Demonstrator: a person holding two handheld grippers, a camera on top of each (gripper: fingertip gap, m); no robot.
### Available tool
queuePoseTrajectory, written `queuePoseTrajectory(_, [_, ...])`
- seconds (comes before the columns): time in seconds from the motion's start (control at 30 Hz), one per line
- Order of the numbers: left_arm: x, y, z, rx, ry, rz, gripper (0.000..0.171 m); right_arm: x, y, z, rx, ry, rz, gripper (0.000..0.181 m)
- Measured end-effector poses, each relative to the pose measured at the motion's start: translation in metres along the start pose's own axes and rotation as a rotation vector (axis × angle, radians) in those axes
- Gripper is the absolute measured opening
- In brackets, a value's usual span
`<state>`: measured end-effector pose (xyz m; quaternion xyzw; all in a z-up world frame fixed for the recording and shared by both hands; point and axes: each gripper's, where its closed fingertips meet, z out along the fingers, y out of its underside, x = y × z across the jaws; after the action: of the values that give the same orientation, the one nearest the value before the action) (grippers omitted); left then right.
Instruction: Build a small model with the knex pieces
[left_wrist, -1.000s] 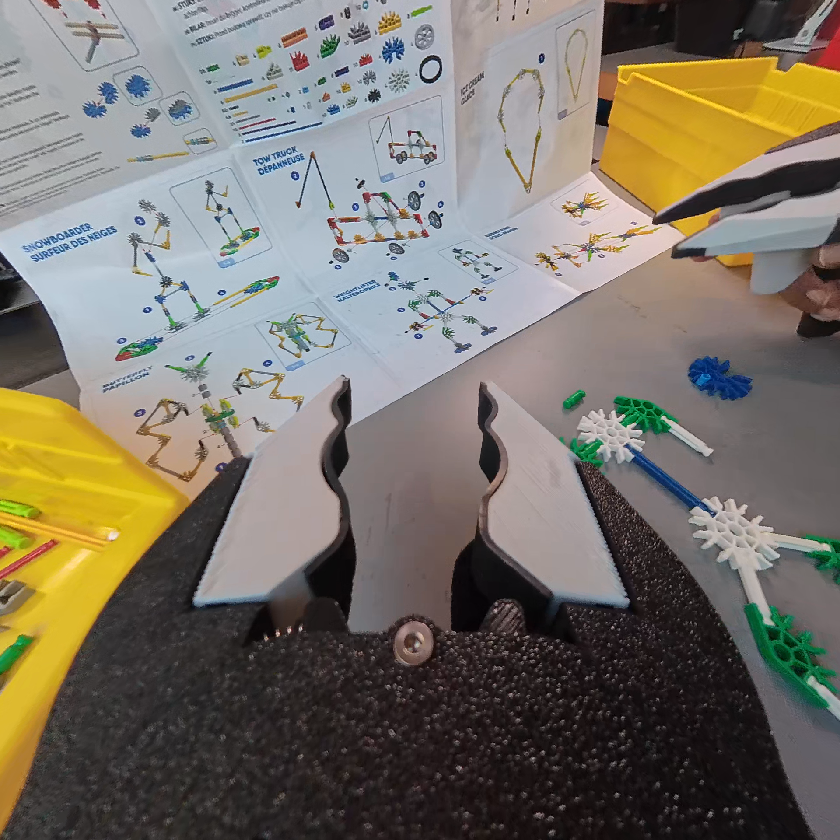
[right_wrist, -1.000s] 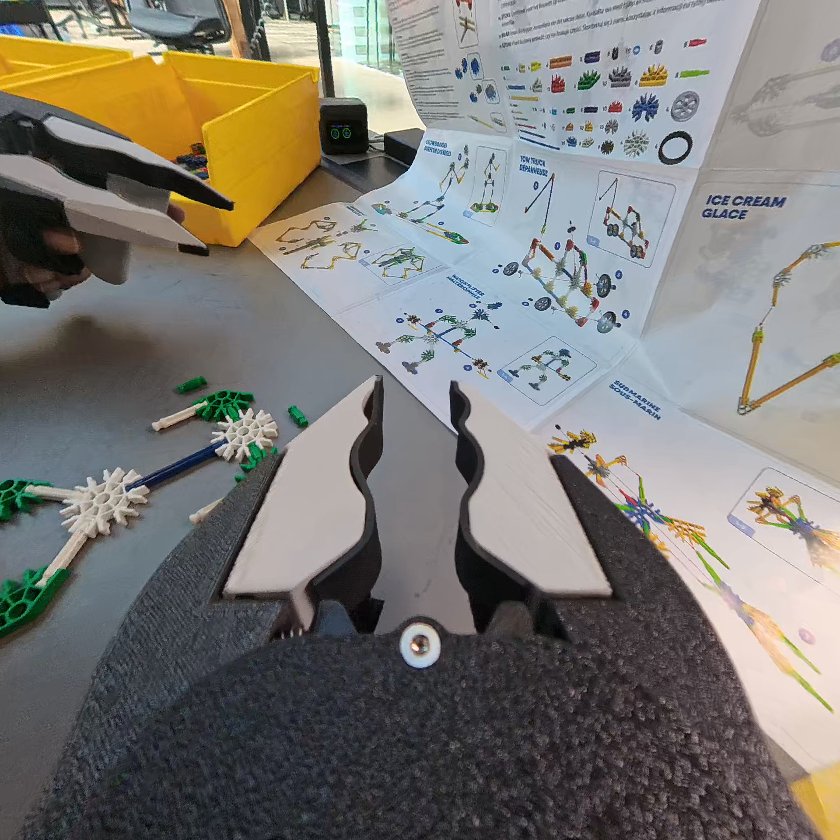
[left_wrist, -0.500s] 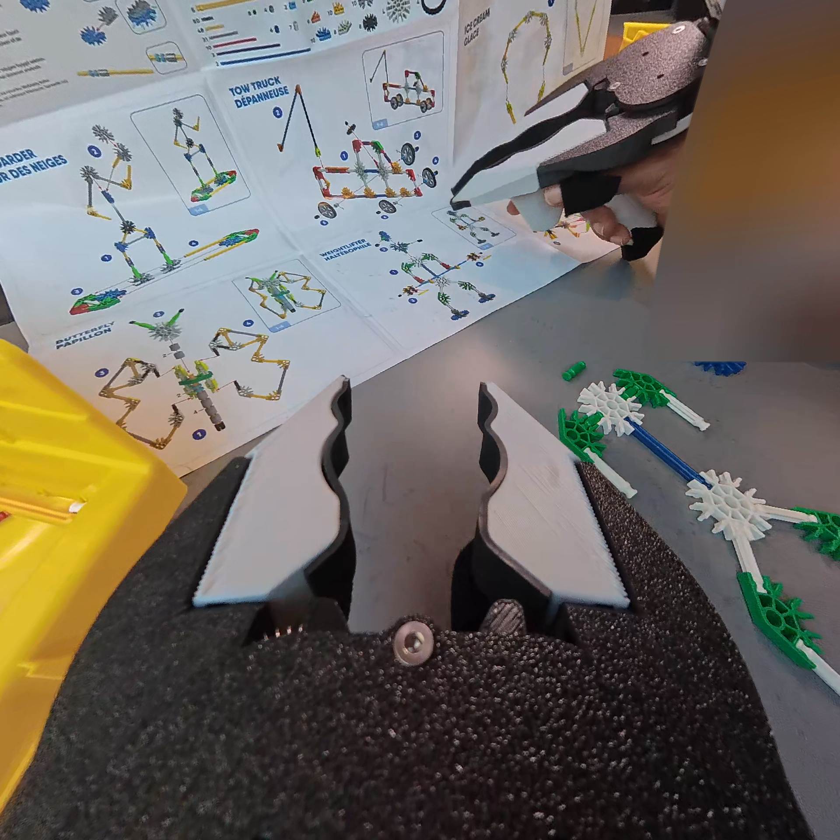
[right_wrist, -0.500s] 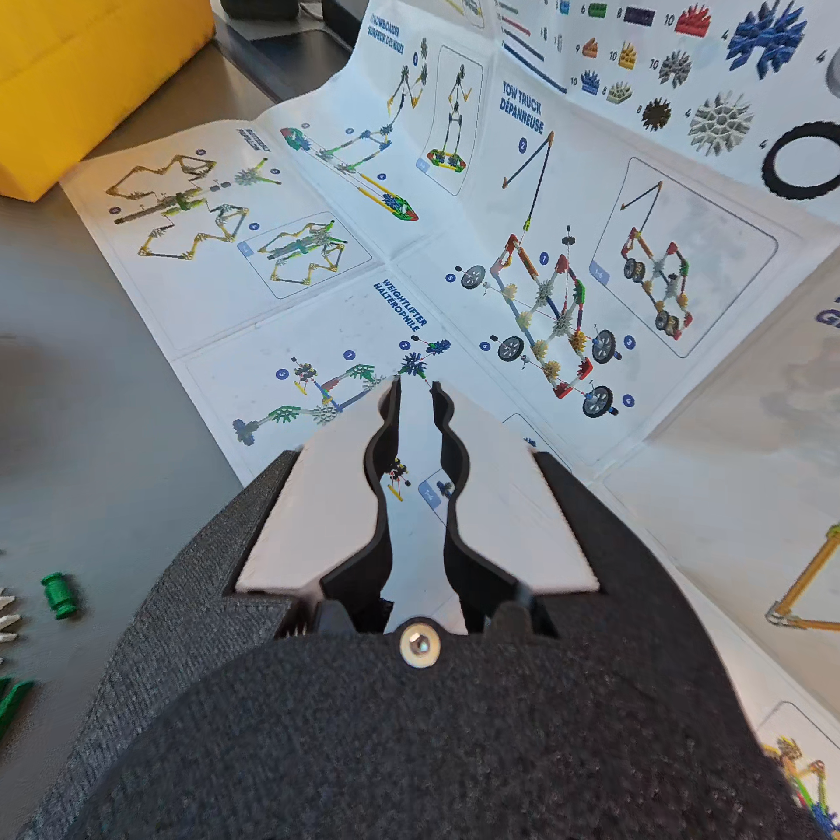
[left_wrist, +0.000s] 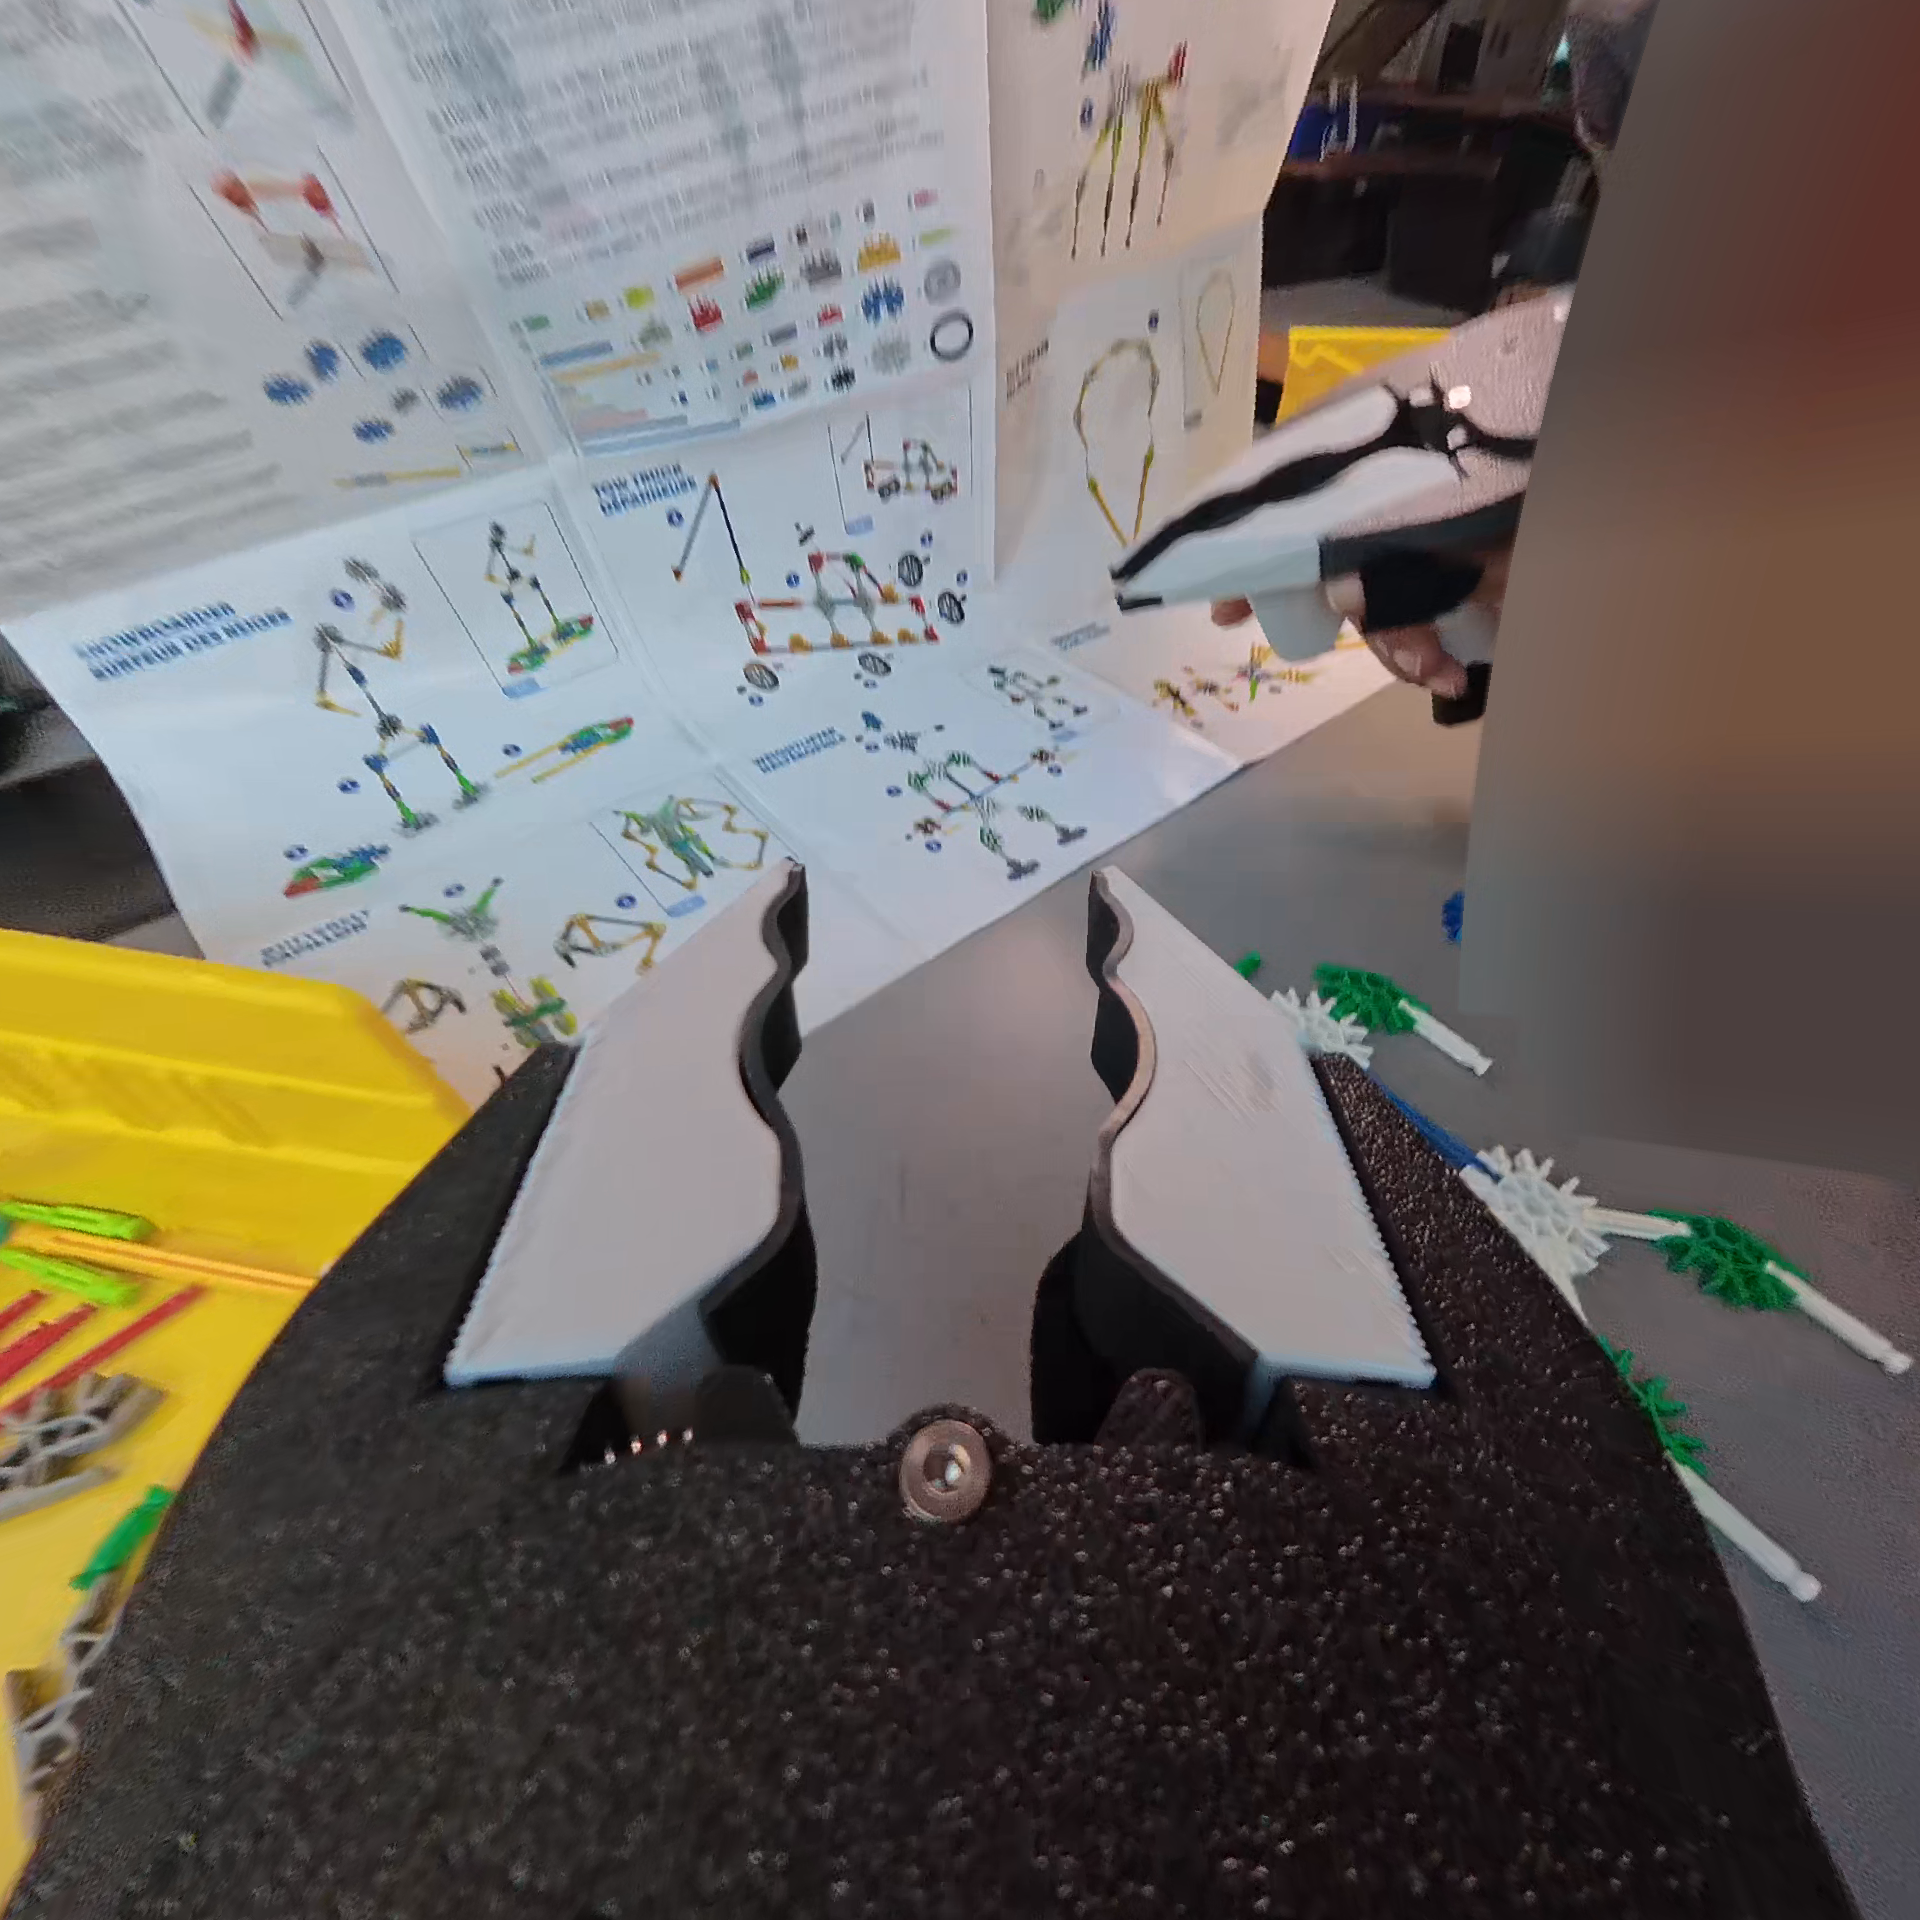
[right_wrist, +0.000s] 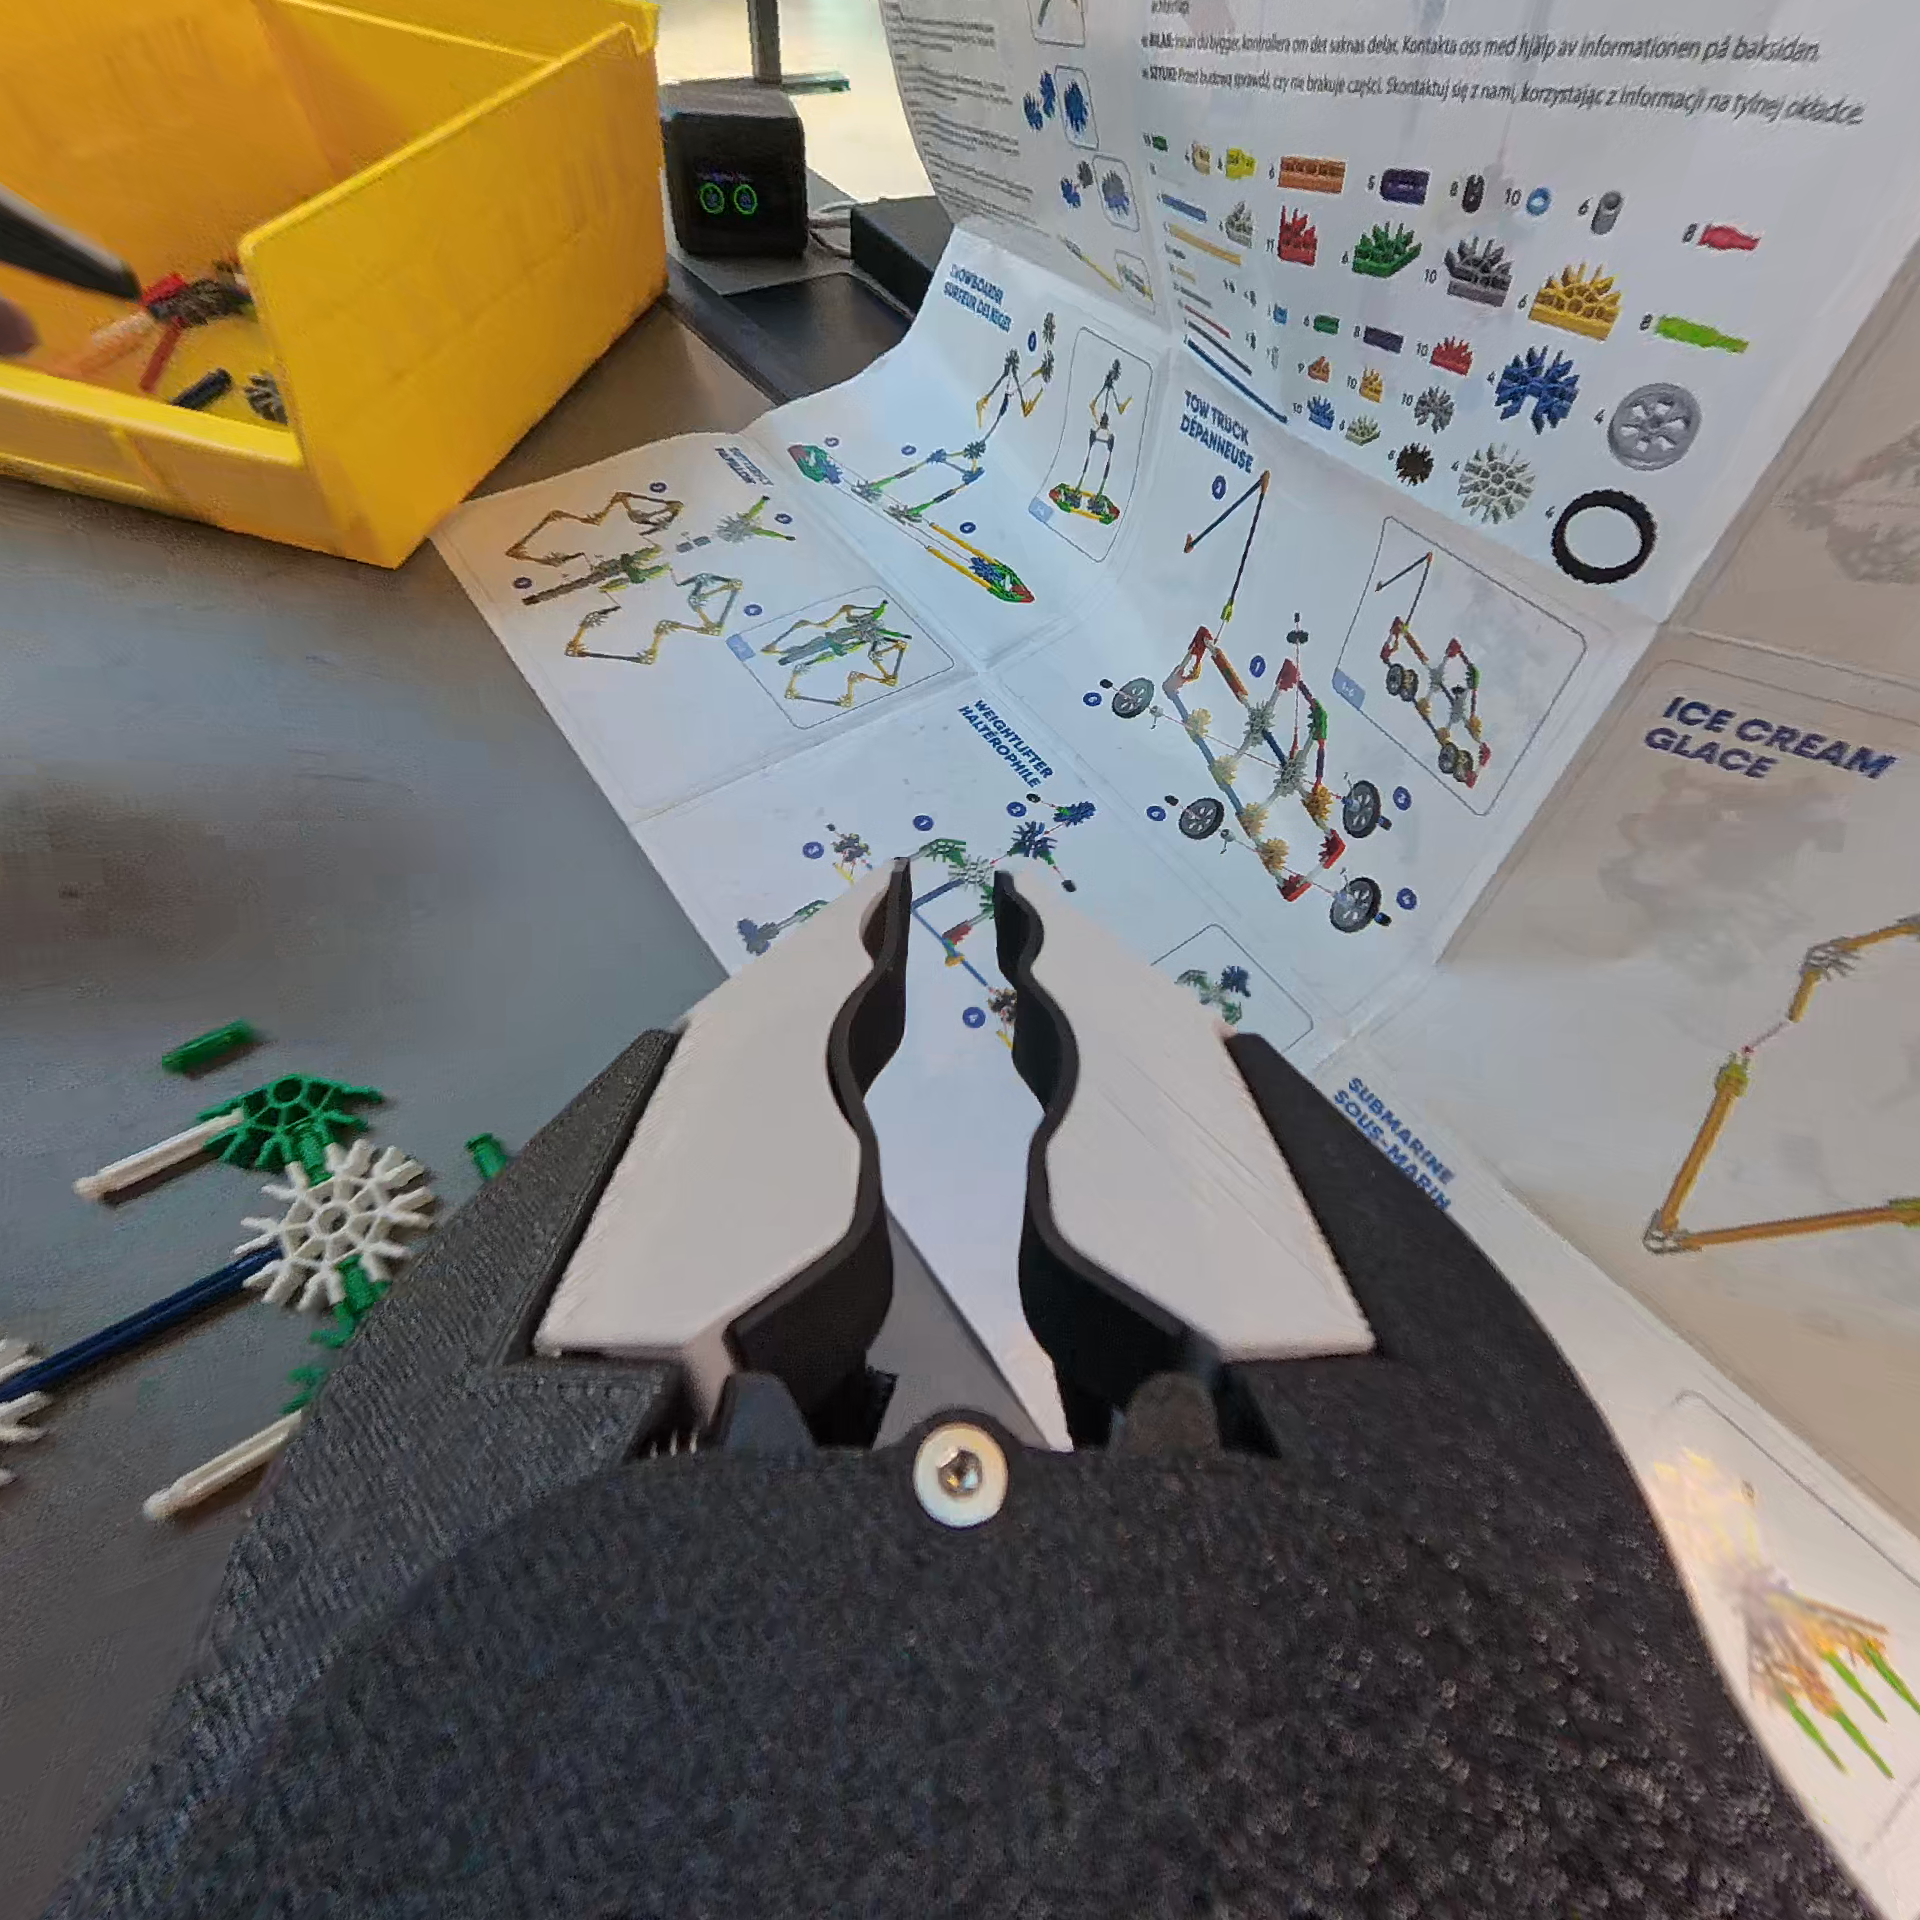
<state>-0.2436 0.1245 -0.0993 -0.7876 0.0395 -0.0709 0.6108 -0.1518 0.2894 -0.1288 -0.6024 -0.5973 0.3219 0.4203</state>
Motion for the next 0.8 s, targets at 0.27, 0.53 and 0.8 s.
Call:
queuePoseTrajectory(0.27, [-0.166, -0.084, -0.113, -0.226, -0.462, 0.257, 0.046, -0.036, 0.042, -0.086, 0.005, 0.030, 0.101, 0.019])
queuePoseTrajectory(0.53, [-0.280, 0.045, -0.127, -1.181, -0.298, 0.231, 0.035, -0.047, 0.067, -0.107, 0.061, 0.070, 0.153, 0.018])
queuePoseTrajectory(0.8, [-0.298, 0.112, -0.125, -1.525, -0.178, 0.076, 0.055, -0.053, 0.067, -0.104, 0.062, 0.076, 0.033, 0.017])
